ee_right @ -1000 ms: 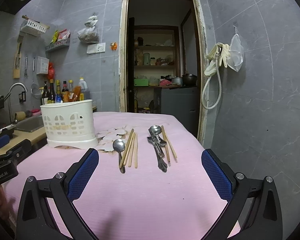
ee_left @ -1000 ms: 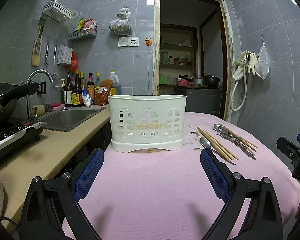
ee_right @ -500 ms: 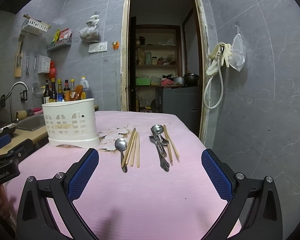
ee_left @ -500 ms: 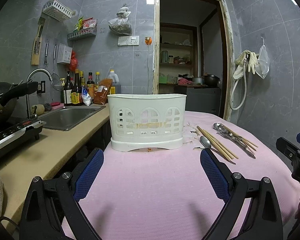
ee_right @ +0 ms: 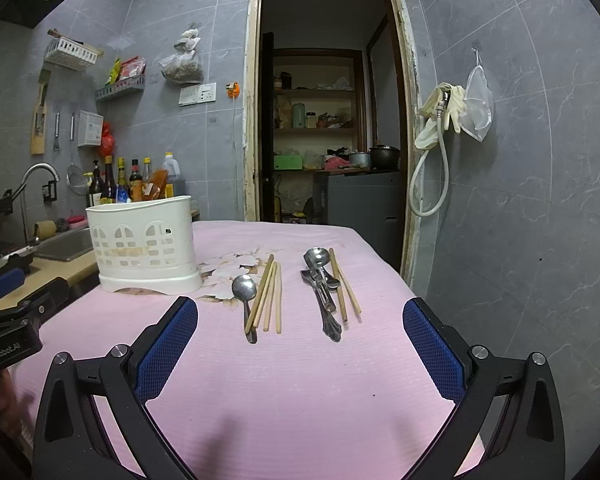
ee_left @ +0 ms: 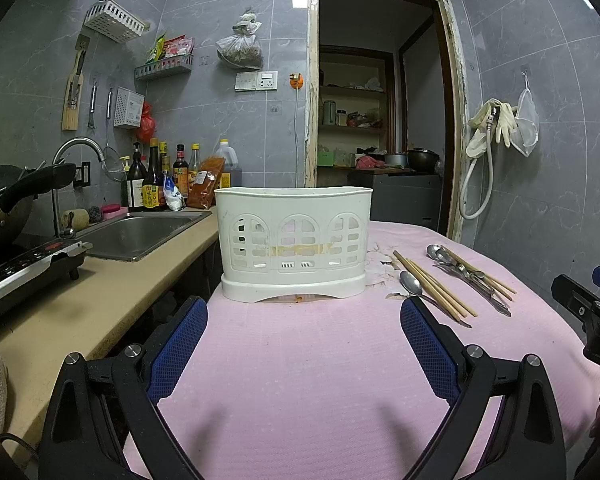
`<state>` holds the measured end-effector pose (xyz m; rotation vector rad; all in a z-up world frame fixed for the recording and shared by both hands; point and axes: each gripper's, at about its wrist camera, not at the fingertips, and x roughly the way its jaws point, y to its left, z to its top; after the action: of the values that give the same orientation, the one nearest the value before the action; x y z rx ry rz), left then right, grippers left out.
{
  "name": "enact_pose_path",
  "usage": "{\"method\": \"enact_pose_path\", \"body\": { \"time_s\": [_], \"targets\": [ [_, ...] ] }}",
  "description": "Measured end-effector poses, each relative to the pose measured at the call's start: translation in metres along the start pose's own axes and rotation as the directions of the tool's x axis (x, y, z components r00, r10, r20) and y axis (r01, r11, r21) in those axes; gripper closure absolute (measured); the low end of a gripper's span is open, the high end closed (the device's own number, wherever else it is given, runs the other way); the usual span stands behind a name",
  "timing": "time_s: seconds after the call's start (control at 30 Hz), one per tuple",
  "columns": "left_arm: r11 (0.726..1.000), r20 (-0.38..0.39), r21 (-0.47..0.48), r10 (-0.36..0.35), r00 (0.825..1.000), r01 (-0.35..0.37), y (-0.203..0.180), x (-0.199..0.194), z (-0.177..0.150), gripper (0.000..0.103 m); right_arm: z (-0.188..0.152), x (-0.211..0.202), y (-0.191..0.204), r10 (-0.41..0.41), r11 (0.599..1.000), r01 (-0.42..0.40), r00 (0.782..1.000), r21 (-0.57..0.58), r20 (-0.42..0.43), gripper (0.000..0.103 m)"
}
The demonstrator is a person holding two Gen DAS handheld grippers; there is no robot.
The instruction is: Organize utensils
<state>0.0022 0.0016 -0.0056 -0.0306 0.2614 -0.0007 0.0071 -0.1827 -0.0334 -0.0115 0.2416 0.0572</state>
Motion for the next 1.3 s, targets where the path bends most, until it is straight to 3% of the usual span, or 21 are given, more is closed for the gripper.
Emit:
{"method": "enact_pose_path", "body": {
  "time_s": [1.3],
  "targets": [
    [1.000,-0.010,-0.001,-0.001,1.000,0.001,-0.002,0.008,-0.011,0.008,-0.002,0.001,0.004,0.005,1.000,-0.005,1.000,-0.002,-0.007,0.000]
  ]
}}
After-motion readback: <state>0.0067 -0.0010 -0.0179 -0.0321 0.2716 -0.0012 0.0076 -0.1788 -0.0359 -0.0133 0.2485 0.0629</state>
